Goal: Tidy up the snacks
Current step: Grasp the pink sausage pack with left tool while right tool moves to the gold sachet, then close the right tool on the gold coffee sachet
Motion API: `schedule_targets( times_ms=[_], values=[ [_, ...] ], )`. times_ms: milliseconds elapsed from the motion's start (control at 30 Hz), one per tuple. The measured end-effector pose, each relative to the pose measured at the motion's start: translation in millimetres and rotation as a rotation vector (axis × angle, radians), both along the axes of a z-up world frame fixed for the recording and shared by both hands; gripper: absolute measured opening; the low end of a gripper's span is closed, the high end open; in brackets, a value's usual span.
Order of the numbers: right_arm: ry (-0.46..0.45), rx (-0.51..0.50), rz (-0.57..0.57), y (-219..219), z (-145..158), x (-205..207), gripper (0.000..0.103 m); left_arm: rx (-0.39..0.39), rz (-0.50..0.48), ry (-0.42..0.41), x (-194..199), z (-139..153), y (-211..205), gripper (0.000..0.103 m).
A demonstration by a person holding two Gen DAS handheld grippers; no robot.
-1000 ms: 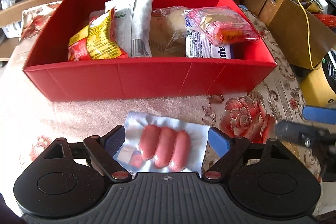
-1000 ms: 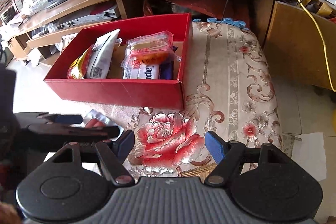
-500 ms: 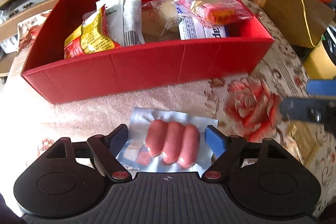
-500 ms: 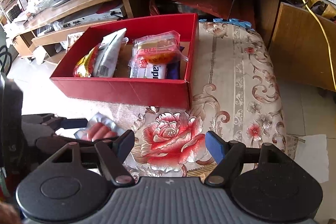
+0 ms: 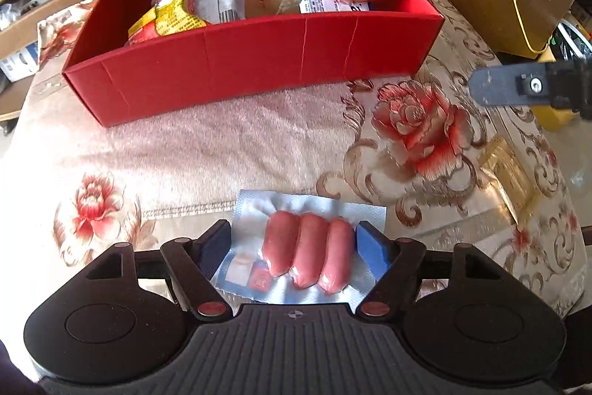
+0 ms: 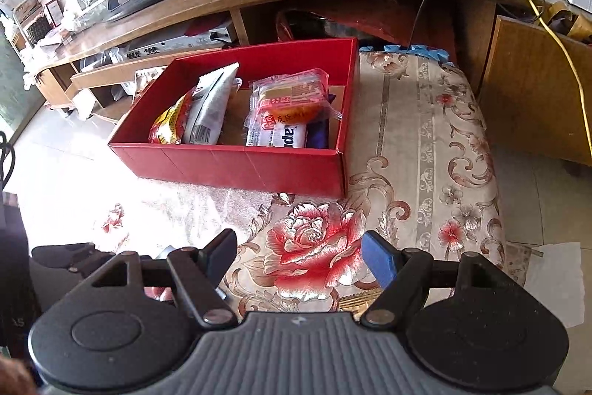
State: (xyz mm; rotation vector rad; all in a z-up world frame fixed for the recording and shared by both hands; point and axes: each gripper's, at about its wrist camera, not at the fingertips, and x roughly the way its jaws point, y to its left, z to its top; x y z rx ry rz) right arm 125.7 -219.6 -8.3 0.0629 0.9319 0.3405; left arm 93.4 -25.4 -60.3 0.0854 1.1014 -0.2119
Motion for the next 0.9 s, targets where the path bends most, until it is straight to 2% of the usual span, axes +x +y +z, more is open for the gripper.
schedule_targets(
  times_ms=[200, 567, 833, 900],
  values=[
    [0.029, -0.021, -0.020, -9, -9, -1, 0.074, -0.027, 0.015, -0.011, -2, 6, 2, 0.078],
    [0.128, -0.095, -0.076, -27, -42, -4, 0.074, -0.137, 0.020, -0.035, 3, 19, 10, 0.078],
    [0.188, -0.160, -0.040, -17, -63, 2, 0.074, -0.197, 0.038, -0.041, 4, 25, 19, 0.078],
    [0.188, -0.172, -0.025, -14, -66, 2, 0.080, -0.199, 0.035, -0.040, 4, 25, 18, 0.078]
  ],
)
